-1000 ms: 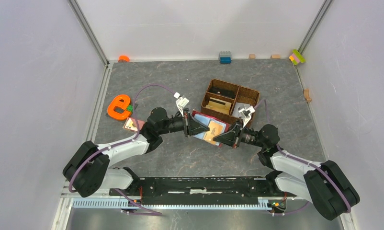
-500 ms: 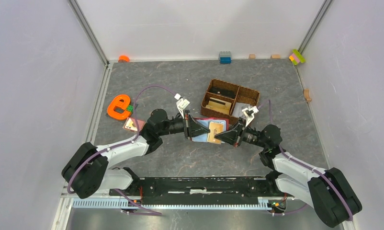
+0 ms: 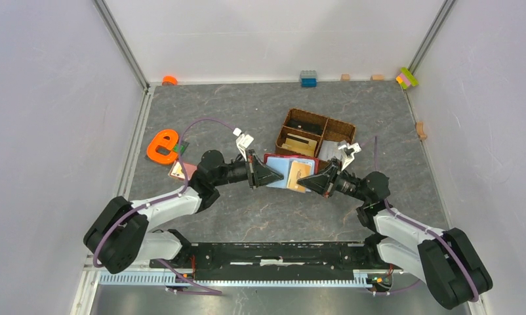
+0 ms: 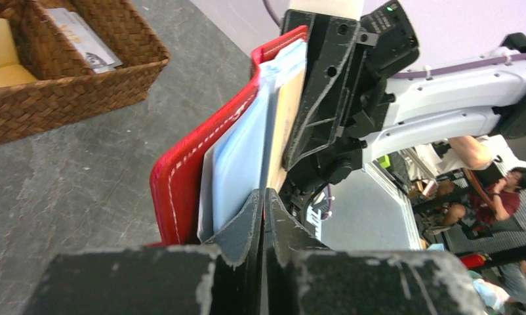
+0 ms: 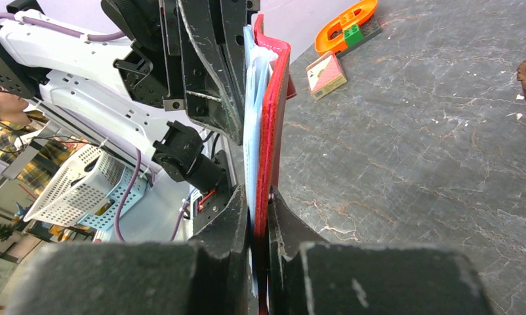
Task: Take the credit cards out of the card holder
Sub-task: Remove the credit card from the card holder.
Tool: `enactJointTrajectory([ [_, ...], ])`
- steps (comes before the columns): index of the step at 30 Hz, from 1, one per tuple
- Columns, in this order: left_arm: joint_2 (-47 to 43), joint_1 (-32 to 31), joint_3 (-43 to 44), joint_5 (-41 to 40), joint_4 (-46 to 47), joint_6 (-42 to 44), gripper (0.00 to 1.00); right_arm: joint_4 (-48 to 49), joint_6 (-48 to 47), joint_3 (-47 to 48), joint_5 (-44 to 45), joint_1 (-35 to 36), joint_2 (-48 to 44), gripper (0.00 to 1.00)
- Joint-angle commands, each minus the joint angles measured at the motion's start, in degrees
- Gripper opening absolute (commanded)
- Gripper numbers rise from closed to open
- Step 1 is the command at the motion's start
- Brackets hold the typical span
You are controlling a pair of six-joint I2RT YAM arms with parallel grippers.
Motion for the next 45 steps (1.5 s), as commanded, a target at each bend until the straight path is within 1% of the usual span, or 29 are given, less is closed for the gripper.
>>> enactJointTrajectory([
  [1,1.25,-0.26,-0.56,4.69,8.79,-4.02,0.10,6.84,2.06,0.01,-0.85,-0.11,1.23,0.06],
  [8,1.29,-1.66,0.44,4.71,6.53,-2.27,0.31,8.48,3.08,-0.02,-1.42,-0.02,2.10,0.07],
  [10,1.42,-1.80,0.51,4.39,6.32,-2.18,0.40,8.48,3.05,0.05,-1.48,-0.03,2.28,0.08],
  [12,1.55,-1.80,0.60,3.65,5.23,-1.97,0.47,8.48,3.00,0.31,-1.70,0.28,2.57,0.08],
  [15,1.83,-1.82,1.34,2.03,2.05,-1.04,0.49,8.53,2.84,0.80,-2.08,1.29,3.30,0.08],
  [17,2.02,-1.72,1.36,1.56,1.87,-1.04,0.49,8.57,2.61,1.34,-2.43,2.18,3.96,0.08],
  [25,3.13,-1.66,2.03,2.64,1.62,-1.35,0.42,7.82,1.67,2.79,-3.15,4.62,5.63,0.09],
  [28,4.36,-1.71,2.03,5.00,5.35,-3.52,0.38,6.38,0.70,3.15,-2.92,4.90,6.01,0.09],
  [34,8.69,-1.71,2.20,9.81,15.31,-10.10,0.42,4.66,-0.34,3.94,-2.98,5.66,6.87,0.10],
  [37,10.08,-1.75,2.64,10.59,16.33,-11.38,0.43,4.04,-0.77,4.30,-3.07,6.08,7.23,0.11],
  [38,10.22,-1.71,2.62,10.69,16.28,-11.41,0.41,3.83,-0.89,4.36,-3.11,6.20,7.27,0.11],
  [39,10.22,-1.76,2.61,10.62,16.22,-11.36,0.39,3.74,-0.98,4.43,-3.07,6.21,7.32,0.11],
  [40,10.16,-1.71,2.70,10.56,15.99,-11.20,0.34,3.63,-1.09,4.48,-3.11,6.30,7.21,0.11],
  [41,10.12,-1.74,2.82,10.62,15.49,-11.00,0.27,3.48,-1.17,4.55,-3.11,6.29,7.18,0.11],
  [42,10.16,-1.76,2.95,10.52,15.00,-10.80,0.17,3.32,-1.39,4.56,-3.07,6.30,7.16,0.12],
  [43,10.14,-1.77,3.08,10.39,14.57,-10.63,0.10,3.09,-1.48,4.53,-3.07,6.37,7.03,0.13],
  [44,10.18,-1.78,3.19,10.28,13.93,-10.32,0.05,2.83,-1.68,4.63,-2.98,6.40,7.02,0.15],
  [45,10.21,-1.72,3.26,9.97,13.17,-10.04,0.02,2.54,-1.86,4.64,-2.98,6.39,6.94,0.17],
])
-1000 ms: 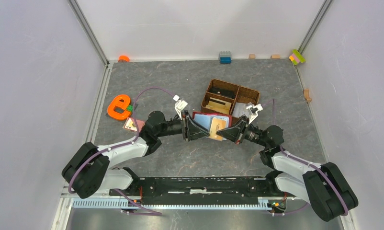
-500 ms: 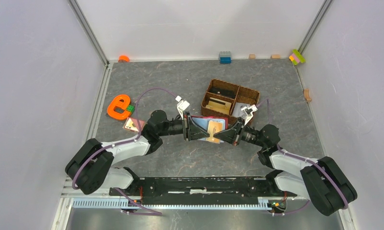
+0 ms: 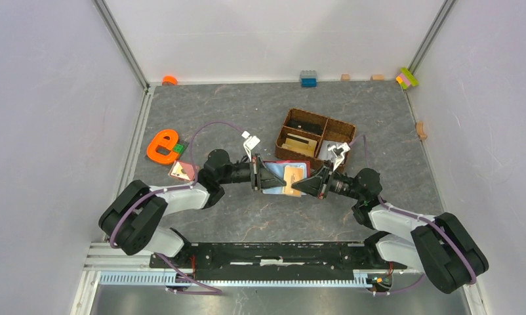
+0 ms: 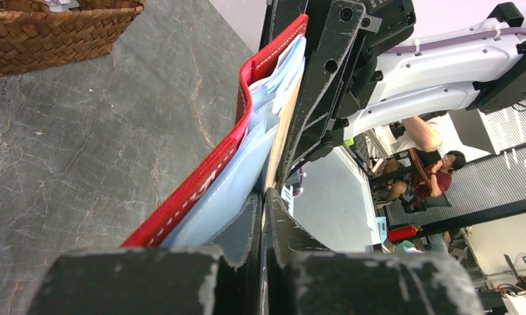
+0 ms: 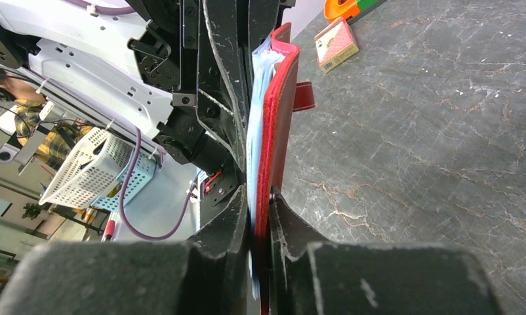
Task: Take the credit cards out of the card holder
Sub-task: Remove the credit card from the card holder.
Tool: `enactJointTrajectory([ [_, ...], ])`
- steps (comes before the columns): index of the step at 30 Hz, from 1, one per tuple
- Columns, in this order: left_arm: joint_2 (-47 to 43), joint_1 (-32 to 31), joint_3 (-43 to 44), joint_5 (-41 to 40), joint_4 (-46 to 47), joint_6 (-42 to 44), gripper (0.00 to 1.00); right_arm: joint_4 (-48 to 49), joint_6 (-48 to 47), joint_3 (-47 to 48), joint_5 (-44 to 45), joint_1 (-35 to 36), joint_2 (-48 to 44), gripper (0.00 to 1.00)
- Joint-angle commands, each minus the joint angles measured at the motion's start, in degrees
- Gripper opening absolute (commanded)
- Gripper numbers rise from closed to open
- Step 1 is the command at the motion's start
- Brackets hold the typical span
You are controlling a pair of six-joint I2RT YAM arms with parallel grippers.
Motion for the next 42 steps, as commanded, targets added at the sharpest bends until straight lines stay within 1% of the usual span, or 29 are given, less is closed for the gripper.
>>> enactJointTrajectory([
  [1,0.06,-2.08,3.22,0.94,2.98,-1.07,0.02,1.11,-1.73,3.31,-1.63,2.46,-0.19,0.19],
  [3,-0.75,-1.93,3.01,-0.33,1.15,0.17,0.02,0.68,-1.88,3.31,-1.54,2.46,-0.54,0.25],
  [6,-2.98,-1.26,2.15,-2.68,-1.30,1.66,0.02,-1.27,-3.26,3.32,-0.67,2.33,-1.67,0.38],
  [8,-4.27,-0.64,1.45,-4.07,-2.45,2.21,0.02,-2.94,-4.34,3.32,0.18,2.25,-2.61,0.41],
  [11,-4.92,0.34,0.66,-5.22,-2.80,2.04,0.02,-3.86,-4.82,3.11,0.84,1.85,-3.58,0.41],
  [14,-4.51,0.88,0.51,-5.19,-2.35,1.40,0.02,-2.76,-3.77,2.48,1.05,0.95,-3.84,0.42],
  [19,-4.30,1.74,-0.10,-5.33,-1.12,0.33,0.02,4.03,1.18,-0.15,0.45,-2.07,-3.67,0.40],
  [23,-4.59,2.27,-0.48,-5.76,-1.10,0.24,0.02,6.35,3.11,-1.00,0.05,-3.50,-3.26,0.38],
  [32,-4.89,2.93,-1.02,-6.44,-1.14,-0.12,0.02,6.94,4.12,-1.98,0.48,-5.23,-3.60,0.37],
  [38,-4.76,3.02,-1.12,-6.71,-1.09,-0.25,0.02,7.43,4.57,-2.52,0.64,-5.91,-3.61,0.34],
  [42,-3.53,3.01,-0.63,-5.48,0.01,-1.03,0.02,8.41,5.06,-2.46,0.16,-5.94,-3.27,0.31],
])
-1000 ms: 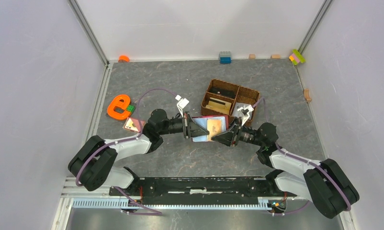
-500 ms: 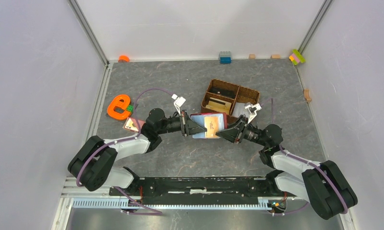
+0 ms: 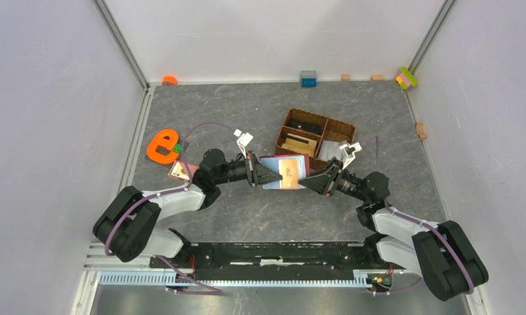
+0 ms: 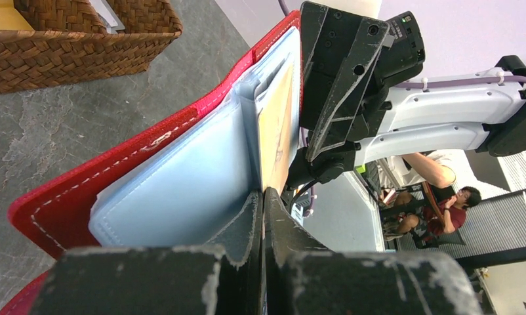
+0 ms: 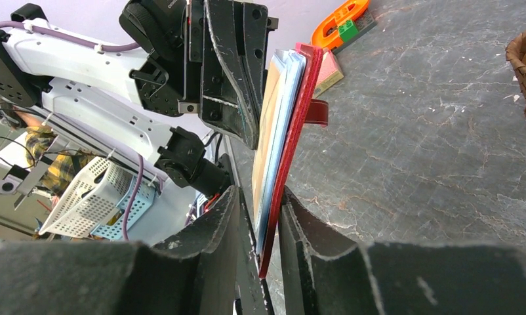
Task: Take the credit cards out of the card holder
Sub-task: Remove the credit card from the card holder.
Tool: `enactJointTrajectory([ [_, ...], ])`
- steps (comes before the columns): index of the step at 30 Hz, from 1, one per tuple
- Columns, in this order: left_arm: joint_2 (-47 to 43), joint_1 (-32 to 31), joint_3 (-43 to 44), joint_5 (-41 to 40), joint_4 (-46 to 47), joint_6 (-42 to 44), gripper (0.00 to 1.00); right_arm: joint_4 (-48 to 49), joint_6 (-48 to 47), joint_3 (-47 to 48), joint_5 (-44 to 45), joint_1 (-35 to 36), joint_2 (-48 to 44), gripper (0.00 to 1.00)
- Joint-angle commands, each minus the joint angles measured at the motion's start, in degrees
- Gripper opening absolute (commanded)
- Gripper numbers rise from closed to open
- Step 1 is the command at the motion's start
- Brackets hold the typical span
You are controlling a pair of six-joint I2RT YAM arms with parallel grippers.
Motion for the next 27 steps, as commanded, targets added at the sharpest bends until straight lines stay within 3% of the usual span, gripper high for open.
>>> enactJointTrajectory([
  [1,0.24,0.42,0.49,0.08,3.85,-1.27,0.02,5.09,0.95,-0.02,-0.69,-0.21,-0.14,0.31],
  [7,0.87,0.39,0.53,1.00,5.54,-2.24,0.02,6.21,1.57,0.15,-1.33,-0.11,0.54,0.34],
  [12,1.34,0.37,0.54,1.35,6.50,-2.93,0.02,6.70,1.74,0.22,-1.53,0.16,0.89,0.45],
  [27,3.13,-0.49,1.16,3.64,10.28,-4.95,0.02,6.19,1.22,1.02,-1.53,1.67,3.01,0.38],
])
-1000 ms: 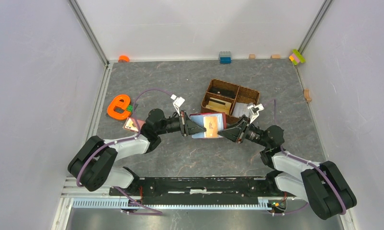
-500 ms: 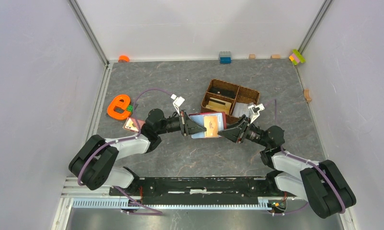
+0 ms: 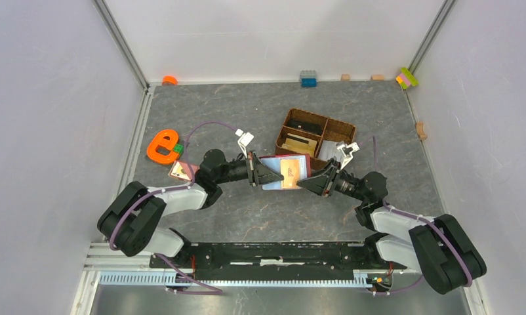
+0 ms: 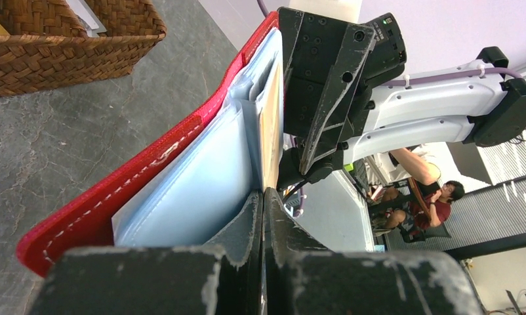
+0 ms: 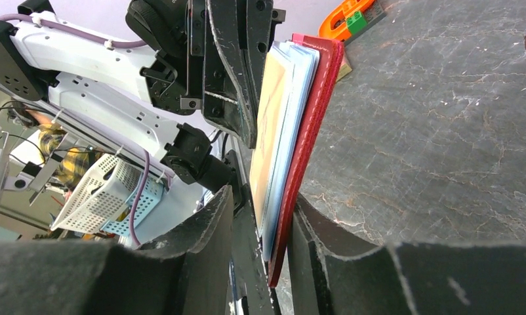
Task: Take the credit cards out of the card holder
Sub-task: Remove the credit card from the card holder.
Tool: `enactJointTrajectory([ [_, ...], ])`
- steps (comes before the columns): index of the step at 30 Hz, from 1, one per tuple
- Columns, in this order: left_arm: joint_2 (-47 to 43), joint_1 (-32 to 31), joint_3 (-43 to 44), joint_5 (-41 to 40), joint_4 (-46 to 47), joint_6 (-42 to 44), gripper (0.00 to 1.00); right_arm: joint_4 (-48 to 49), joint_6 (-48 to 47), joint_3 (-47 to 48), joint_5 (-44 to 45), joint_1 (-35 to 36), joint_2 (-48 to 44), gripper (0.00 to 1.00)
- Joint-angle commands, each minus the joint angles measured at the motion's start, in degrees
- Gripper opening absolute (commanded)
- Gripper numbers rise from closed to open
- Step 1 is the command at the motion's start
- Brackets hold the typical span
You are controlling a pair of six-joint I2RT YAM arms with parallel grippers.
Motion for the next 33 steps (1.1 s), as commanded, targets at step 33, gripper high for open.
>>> enactJointTrajectory([
  [33,-4.53,0.88,0.48,-4.91,-7.06,3.34,0.02,-0.29,-2.17,-0.63,0.82,-2.87,-3.35,0.00],
])
